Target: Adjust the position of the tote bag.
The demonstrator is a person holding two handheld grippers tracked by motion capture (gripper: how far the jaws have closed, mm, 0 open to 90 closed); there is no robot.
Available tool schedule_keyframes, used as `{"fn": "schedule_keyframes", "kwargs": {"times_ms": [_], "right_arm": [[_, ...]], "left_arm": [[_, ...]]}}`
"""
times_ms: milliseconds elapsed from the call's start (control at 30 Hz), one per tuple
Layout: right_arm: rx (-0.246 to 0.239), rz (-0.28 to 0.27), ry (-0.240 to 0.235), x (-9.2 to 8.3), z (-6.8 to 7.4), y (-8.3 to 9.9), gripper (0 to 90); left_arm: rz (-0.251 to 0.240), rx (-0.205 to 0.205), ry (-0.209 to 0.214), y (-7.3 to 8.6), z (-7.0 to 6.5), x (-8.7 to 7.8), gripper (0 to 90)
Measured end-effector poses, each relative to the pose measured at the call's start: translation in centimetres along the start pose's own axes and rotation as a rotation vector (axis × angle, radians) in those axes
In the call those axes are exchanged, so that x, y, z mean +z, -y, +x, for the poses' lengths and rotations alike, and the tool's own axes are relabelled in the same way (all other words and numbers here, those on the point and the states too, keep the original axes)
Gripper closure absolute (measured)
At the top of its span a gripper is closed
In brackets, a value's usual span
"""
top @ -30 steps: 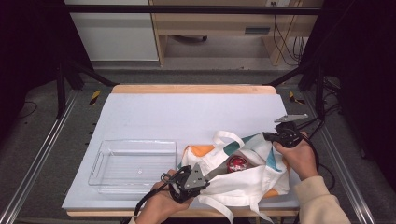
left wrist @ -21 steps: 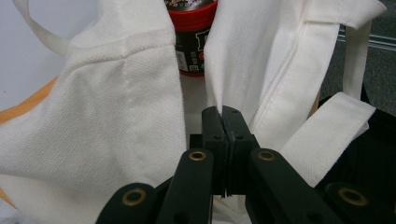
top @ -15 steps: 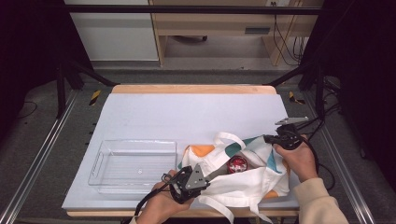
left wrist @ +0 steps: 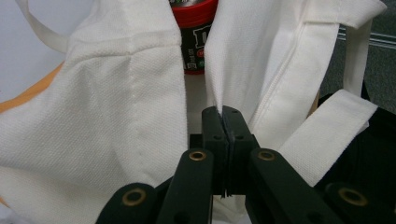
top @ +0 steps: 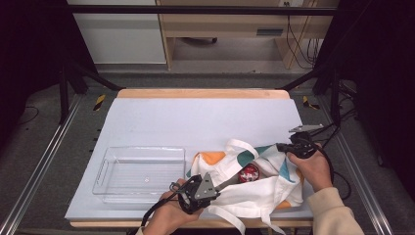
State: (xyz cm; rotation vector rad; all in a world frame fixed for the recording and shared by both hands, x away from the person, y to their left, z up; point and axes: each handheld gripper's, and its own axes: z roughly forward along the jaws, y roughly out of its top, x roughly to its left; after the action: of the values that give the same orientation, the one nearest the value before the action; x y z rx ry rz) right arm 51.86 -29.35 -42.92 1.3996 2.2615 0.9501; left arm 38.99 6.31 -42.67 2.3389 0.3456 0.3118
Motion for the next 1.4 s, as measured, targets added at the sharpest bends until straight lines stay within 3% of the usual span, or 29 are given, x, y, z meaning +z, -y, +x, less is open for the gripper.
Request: {"fn": "schedule_keyframes", "kwargs": {"times_ms": [500, 1167, 1333, 1367, 1400], "right_arm": [[0.019, 0.014, 0.003, 0.12, 0.05, 0.3, 88.5], [0.007, 0.03, 0.026, 0.22, 0.29, 0.33, 88.5], [0.004, 0.019, 0.026, 0.16, 0.26, 0.29, 88.3], [0.001, -0.015, 0.031, -0.26, 0.48, 0.13, 85.4], [0.001, -0.015, 0.031, -0.26, 0.48, 0.13, 85.4]], "left_arm": [[0.004, 0.011, 0.001, 0.12, -0.06, 0.02, 89.8], [0.006, 0.018, -0.004, 0.26, -0.27, -0.04, 89.8], [0.009, 0.015, 0.0, 0.27, -0.24, -0.06, 89.7], [0.008, 0.007, -0.001, 0.17, -0.18, -0.21, 89.5], [0.008, 0.007, -0.001, 0.17, -0.18, -0.21, 89.0]]}}
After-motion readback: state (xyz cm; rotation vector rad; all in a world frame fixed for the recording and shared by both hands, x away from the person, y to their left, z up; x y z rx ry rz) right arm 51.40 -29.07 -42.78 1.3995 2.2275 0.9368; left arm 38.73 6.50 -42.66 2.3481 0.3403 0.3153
